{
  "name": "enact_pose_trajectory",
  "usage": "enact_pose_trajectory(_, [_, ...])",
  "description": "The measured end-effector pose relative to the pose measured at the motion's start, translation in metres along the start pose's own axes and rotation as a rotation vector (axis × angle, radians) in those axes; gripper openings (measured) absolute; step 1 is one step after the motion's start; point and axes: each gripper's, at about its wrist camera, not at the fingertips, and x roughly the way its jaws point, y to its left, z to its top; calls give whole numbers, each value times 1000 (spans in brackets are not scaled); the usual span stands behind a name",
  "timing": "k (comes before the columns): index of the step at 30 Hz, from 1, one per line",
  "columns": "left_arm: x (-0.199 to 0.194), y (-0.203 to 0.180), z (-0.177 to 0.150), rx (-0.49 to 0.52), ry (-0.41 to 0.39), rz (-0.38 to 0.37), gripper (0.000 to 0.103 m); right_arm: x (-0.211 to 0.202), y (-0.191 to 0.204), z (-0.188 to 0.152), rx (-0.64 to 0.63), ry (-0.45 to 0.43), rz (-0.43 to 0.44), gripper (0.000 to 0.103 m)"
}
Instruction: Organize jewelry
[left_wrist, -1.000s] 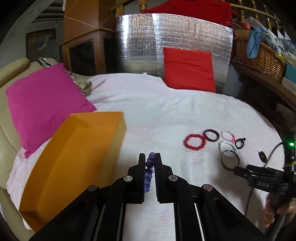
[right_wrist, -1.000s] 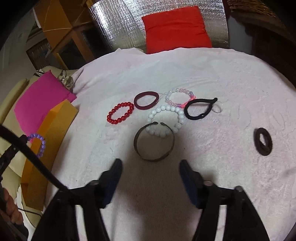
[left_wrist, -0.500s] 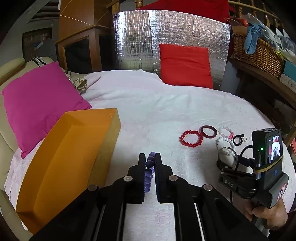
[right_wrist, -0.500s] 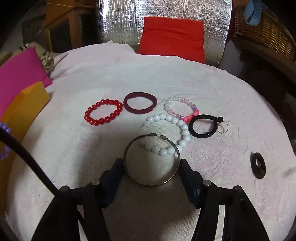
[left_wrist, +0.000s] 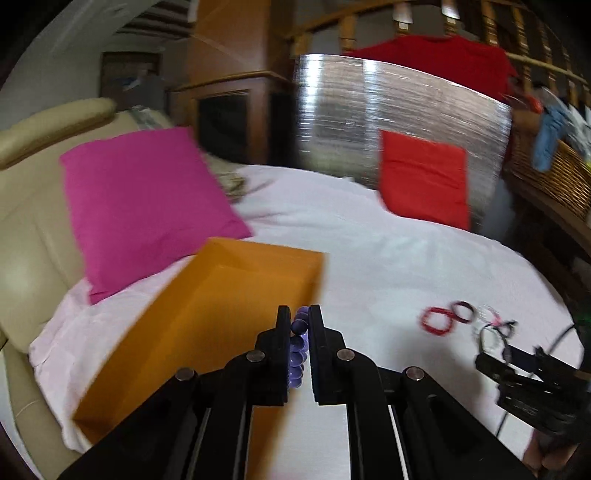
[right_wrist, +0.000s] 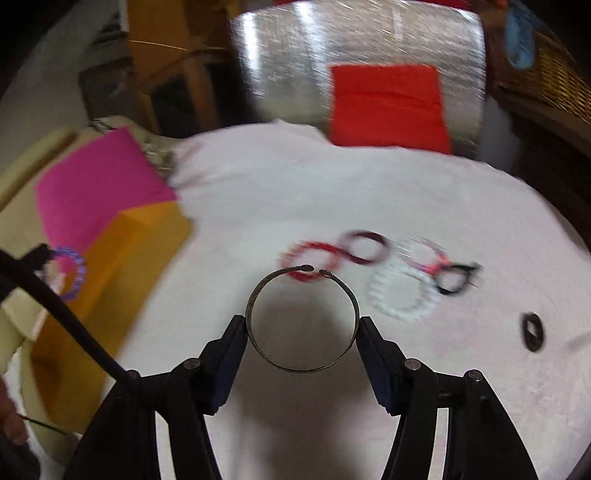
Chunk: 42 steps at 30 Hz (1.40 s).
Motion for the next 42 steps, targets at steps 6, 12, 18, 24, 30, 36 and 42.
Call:
enact_pose_trajectory(6, [14,60,-8,-67,71,173,9,16,90,19,-102,-1,107,64])
enact_pose_trajectory(12, [43,119,-26,-171,217,236,9,45,155,38,-119,25,198,64])
enact_pose_trajectory(18, [41,147,-33,-252,237,249,14,81,193,41,-83,93,267,65])
enact_pose_trajectory(24, [35,145,-28,-251,184,257,59,81,195,34,-54,88,277,72])
enact_pose_trajectory(30, [34,119,-21,-221,154,146,68,59,155,35,-27,44,219,72])
enact_pose_trajectory(36, [27,44,-19,-23,98,-44,68,27,94,21,-38,32,104,72])
enact_pose_trajectory(42, [43,-16,-33,193,127,-85,68,-18,-11,-3,62,6,-44,72])
